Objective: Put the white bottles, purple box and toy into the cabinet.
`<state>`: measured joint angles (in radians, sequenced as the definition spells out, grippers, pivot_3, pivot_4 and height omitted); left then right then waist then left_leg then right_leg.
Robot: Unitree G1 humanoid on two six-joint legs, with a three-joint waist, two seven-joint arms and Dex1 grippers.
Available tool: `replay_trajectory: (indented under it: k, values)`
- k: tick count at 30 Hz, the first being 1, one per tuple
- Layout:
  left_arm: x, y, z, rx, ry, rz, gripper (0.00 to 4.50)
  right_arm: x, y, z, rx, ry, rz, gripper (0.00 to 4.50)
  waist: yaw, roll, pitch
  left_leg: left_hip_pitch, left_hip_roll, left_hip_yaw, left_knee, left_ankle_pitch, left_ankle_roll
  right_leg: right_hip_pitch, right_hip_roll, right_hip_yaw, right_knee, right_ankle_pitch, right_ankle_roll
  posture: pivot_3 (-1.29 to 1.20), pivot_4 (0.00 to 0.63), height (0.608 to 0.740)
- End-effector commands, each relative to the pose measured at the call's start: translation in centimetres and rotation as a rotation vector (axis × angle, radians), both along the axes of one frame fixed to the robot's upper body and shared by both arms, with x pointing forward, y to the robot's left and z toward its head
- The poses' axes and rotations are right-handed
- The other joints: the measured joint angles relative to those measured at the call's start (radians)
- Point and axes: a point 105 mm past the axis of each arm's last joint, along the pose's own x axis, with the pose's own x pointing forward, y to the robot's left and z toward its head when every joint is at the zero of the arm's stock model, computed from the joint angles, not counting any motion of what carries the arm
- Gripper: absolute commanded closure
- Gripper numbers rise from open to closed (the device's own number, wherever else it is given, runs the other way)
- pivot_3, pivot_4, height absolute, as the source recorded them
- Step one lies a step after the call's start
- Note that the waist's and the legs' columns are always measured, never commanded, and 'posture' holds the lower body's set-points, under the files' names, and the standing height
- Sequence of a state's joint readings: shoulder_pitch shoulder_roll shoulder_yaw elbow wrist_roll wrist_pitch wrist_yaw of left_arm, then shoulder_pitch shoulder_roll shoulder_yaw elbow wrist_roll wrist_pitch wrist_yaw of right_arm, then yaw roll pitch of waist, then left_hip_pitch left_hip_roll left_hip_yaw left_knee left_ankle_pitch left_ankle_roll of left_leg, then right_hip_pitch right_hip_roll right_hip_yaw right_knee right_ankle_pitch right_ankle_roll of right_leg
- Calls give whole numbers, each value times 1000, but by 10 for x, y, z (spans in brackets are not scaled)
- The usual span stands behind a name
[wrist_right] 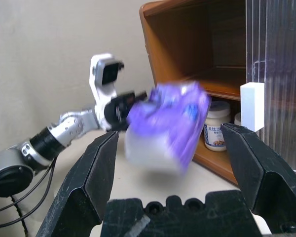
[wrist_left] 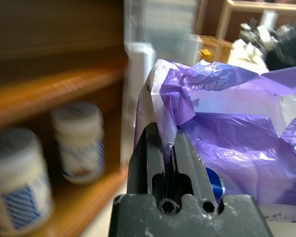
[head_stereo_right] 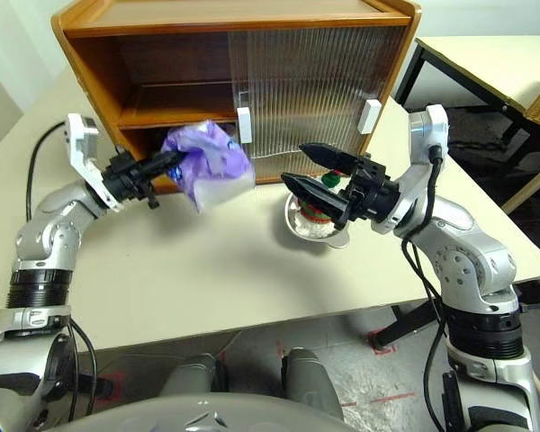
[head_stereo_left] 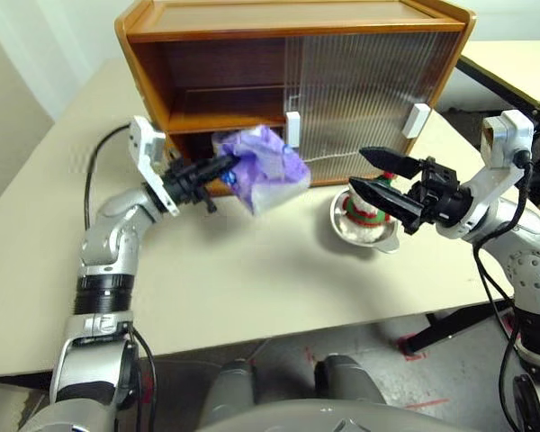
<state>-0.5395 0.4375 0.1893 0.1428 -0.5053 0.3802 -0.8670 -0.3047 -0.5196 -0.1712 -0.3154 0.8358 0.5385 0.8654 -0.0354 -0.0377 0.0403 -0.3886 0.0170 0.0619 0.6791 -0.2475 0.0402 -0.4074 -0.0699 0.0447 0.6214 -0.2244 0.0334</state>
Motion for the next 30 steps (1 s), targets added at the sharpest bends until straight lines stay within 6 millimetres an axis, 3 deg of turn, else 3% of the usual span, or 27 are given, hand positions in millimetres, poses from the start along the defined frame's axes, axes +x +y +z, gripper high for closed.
replay_trajectory:
  k: [1, 14, 22, 30]
  values:
    - [12, 5, 16, -64, 29, 130, 4469, -1, 1, 2, 0, -24, 5, 0, 0, 0, 0, 0, 0, 0, 0, 0, 0, 0, 0, 0, 0, 0, 0, -9, 0, 740]
    - [41, 12, 61, -224, 51, 535, 4469, -4, 0, 0, 1, -22, -2, 0, 0, -2, 1, 0, -2, 0, 0, 0, 0, 0, 0, 2, 0, 0, 1, -30, 0, 740]
    - [51, 23, 53, -114, 60, 718, 4469, -3, 0, 0, 9, -28, -14, 0, -1, -2, 1, 0, -2, 0, 0, 0, 0, 0, 1, 3, 0, 0, 1, -49, 0, 740]
    - [62, 13, 53, -129, 99, 818, 4469, -5, -1, -2, 15, -26, -28, 0, 0, -2, 1, 0, -2, 0, 0, 0, 0, 0, 1, 3, -1, 0, 2, -62, 0, 740]
